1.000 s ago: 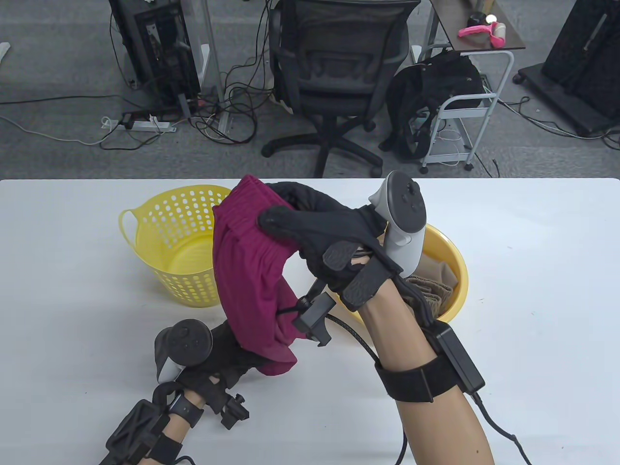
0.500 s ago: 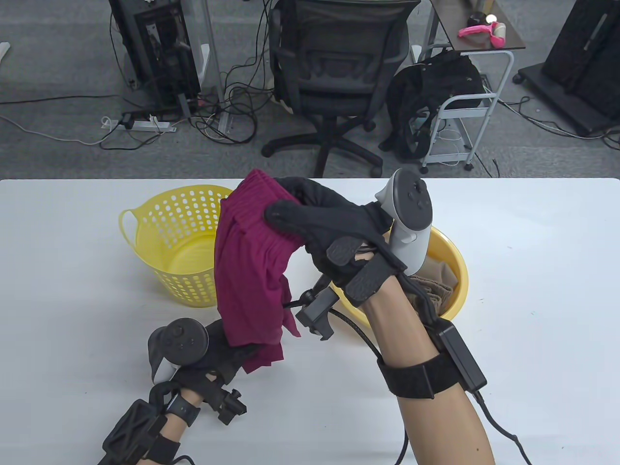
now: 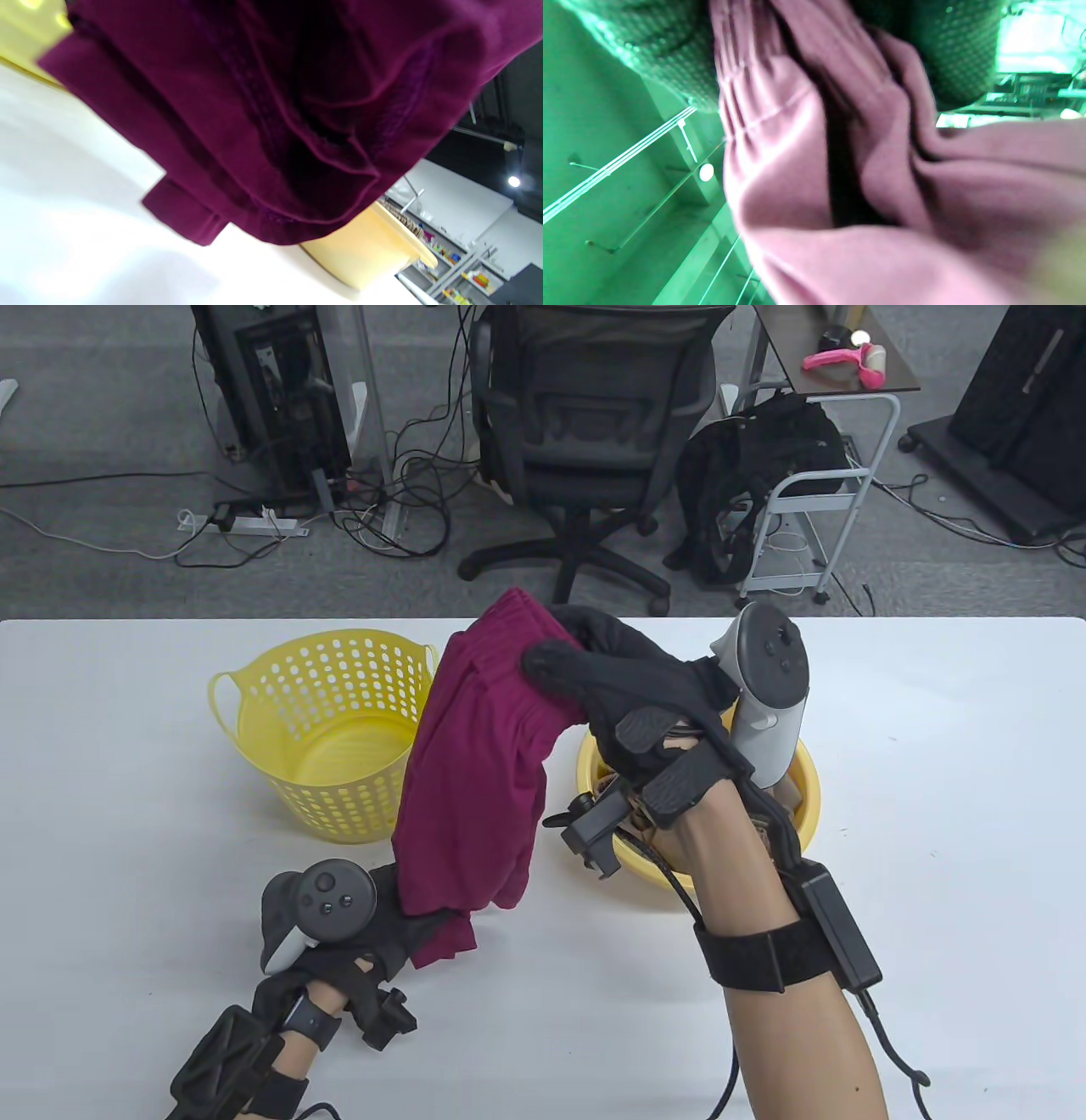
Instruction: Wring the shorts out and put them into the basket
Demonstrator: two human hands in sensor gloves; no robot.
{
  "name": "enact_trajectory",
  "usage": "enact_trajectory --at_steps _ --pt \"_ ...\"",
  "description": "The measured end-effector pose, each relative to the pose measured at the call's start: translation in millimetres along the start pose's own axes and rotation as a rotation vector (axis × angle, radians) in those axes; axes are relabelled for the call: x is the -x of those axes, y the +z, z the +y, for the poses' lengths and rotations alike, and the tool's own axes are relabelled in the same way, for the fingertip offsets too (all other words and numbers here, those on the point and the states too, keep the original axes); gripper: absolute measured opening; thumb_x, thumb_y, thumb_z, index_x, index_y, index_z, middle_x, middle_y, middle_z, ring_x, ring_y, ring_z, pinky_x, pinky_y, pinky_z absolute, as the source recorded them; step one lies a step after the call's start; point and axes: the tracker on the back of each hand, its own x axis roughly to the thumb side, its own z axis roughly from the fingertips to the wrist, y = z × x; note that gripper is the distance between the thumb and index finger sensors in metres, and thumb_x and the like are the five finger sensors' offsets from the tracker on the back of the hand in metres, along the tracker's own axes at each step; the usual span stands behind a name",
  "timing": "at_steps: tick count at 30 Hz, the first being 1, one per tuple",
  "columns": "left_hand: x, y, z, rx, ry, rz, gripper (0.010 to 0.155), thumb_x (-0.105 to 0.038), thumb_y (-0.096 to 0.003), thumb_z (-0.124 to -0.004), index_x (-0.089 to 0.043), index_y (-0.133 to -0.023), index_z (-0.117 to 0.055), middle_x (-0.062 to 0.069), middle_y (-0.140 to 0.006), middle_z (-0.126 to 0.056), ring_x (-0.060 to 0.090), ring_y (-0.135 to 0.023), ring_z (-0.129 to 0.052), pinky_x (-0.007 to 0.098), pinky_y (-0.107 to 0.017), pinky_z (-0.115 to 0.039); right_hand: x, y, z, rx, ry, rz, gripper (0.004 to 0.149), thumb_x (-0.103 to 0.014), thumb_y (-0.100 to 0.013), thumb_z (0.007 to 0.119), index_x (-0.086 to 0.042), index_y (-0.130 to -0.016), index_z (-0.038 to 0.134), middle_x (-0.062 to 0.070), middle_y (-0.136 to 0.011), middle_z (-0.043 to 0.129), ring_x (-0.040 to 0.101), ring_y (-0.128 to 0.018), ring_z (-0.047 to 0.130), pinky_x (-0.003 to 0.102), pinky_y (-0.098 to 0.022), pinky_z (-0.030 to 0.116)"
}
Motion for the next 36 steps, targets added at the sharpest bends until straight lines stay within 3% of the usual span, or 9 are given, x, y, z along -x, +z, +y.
enact_trajectory --at_steps 13,21,27,33,36 --pt "5 3 28 0.134 -0.145 0.084 0.038 -0.036 -0.0526 -0.086 -0.018 -0.085 -0.081 0.006 -0.072 -0.096 0.043 -0.073 -0.096 0.067 -0.057 -0.069 10 20 -52 0.155 0.245 0.041 0.062 -0.047 -0.054 0.085 -0.003 -0.094 0.069 0.021 -0.081 0.088 0.037 -0.063 0.099 0.046 -0.049 0.087" --pt "-12 2 56 0.221 -0.228 0.082 0.038 -0.036 -0.0516 -0.088 -0.017 -0.084 -0.082 0.006 -0.071 -0.097 0.042 -0.071 -0.098 0.067 -0.056 -0.070 24 33 -73 0.234 0.406 0.065 0.062 -0.046 -0.053 0.086 -0.003 -0.094 0.068 0.021 -0.082 0.087 0.038 -0.064 0.098 0.047 -0.050 0.086" --pt "-28 2 78 0.213 -0.243 0.070 0.040 -0.037 -0.0505 -0.090 -0.019 -0.085 -0.081 0.006 -0.071 -0.097 0.040 -0.069 -0.099 0.066 -0.055 -0.072 36 41 -80 0.264 0.514 0.061 0.062 -0.045 -0.052 0.086 -0.004 -0.094 0.068 0.021 -0.083 0.086 0.039 -0.065 0.097 0.048 -0.050 0.086" --pt "-43 1 97 0.195 -0.137 0.040 0.062 -0.037 -0.0459 -0.096 -0.014 -0.096 -0.068 0.007 -0.077 -0.095 0.038 -0.069 -0.101 0.065 -0.053 -0.076 49 45 -75 0.277 0.662 0.018 0.062 -0.045 -0.051 0.087 -0.005 -0.094 0.068 0.021 -0.083 0.086 0.040 -0.066 0.097 0.049 -0.051 0.085" --pt "-49 0 102 0.151 -0.095 0.025 0.065 -0.036 -0.0450 -0.096 -0.012 -0.098 -0.067 0.008 -0.077 -0.095 0.038 -0.068 -0.102 0.064 -0.052 -0.077 56 45 -68 0.266 0.707 0.003 0.062 -0.044 -0.050 0.088 -0.005 -0.094 0.069 0.021 -0.083 0.086 0.040 -0.065 0.097 0.049 -0.051 0.085"
